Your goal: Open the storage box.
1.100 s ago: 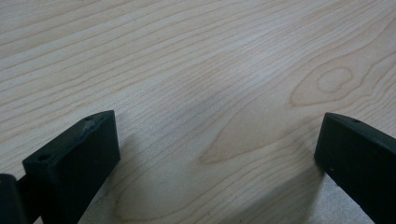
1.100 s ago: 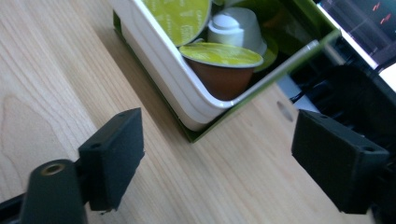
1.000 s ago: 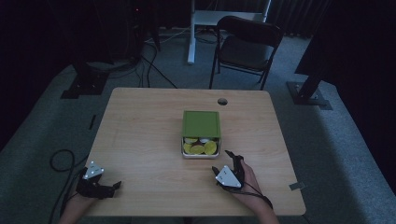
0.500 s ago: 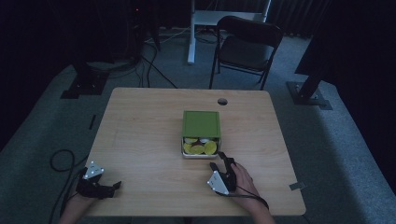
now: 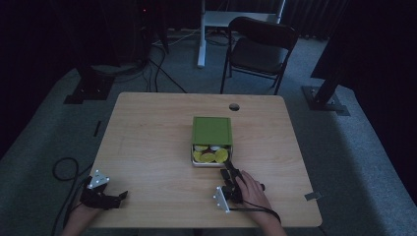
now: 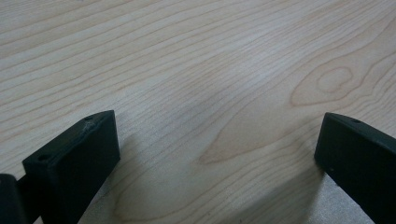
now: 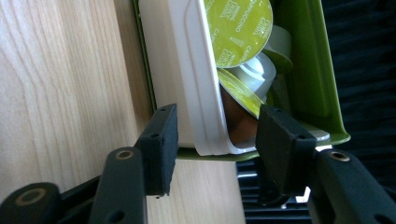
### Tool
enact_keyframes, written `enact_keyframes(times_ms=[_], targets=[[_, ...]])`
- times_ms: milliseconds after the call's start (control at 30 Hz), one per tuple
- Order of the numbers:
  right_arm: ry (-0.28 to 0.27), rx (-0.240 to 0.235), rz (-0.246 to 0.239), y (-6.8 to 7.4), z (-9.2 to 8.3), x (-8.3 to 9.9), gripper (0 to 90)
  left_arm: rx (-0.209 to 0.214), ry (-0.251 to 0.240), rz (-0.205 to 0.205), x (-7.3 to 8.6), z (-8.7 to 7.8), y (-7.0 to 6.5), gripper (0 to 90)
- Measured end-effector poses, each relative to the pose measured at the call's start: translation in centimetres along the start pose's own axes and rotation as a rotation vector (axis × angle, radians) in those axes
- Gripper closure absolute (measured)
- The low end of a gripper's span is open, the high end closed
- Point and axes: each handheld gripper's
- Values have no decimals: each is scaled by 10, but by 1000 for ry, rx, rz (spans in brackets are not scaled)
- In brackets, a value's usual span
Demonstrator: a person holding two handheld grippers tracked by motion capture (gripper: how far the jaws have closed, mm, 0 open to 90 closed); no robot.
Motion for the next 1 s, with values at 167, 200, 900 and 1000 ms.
enact_keyframes(times_ms=[167, 200, 900, 1000], targets=[[4, 30, -37, 4, 0, 0, 514, 0, 0, 0, 0, 0, 0, 0], [4, 45, -60, 5, 0, 0, 529, 0, 0, 0, 0, 0, 0, 0], [8, 92, -185, 14, 1, -2, 575, 0, 1, 0, 0, 0, 0, 0], [18, 96, -197, 14, 2, -2, 573, 0, 0, 0, 0, 0, 0, 0]])
Point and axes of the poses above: each handheld gripper's, and its own axes: z roughly forward along the jaws, x roughly out of its underside, y roughly to its left, and after that the axes turned 8 degrees about x, right-handed
